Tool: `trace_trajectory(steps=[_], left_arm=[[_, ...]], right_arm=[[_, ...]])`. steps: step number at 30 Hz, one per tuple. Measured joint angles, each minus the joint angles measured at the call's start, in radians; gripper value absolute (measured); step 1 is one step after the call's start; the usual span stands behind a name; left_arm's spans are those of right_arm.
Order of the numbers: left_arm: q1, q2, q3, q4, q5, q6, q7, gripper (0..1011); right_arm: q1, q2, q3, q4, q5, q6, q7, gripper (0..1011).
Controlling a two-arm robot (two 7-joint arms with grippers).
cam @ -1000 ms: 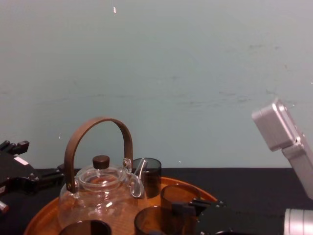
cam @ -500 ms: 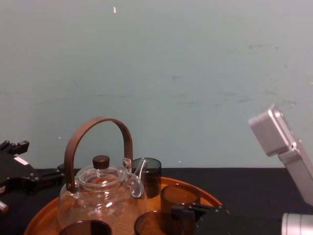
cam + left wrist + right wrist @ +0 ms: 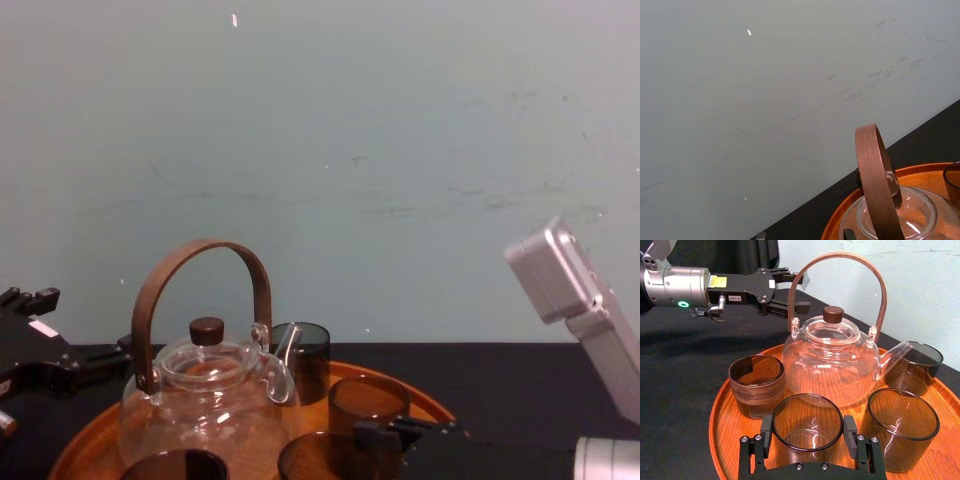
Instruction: Pick up the glass from the table and place it on the tray.
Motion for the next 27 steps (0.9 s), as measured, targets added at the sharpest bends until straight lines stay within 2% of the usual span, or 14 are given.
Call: trace_trajectory(steps=[12, 17, 27], left_arm=[[0.0, 0.0, 0.0, 0.0, 0.0, 0.0, 0.0, 1001], [0.0, 0.0, 0.0, 0.0, 0.0, 0.0, 0.0, 1001], [0.0, 0.0, 0.0, 0.0, 0.0, 0.0, 0.0, 1001]], right_arm=[[-0.001, 0.0, 0.0, -0.001, 0.001, 0.001, 0.001, 878], [-0.001, 0.0, 0.001, -0.001, 0.003, 0.001, 0.002, 997], [-0.001, 0.0, 0.001, -0.001, 0.004, 0.002, 0.003, 1002]])
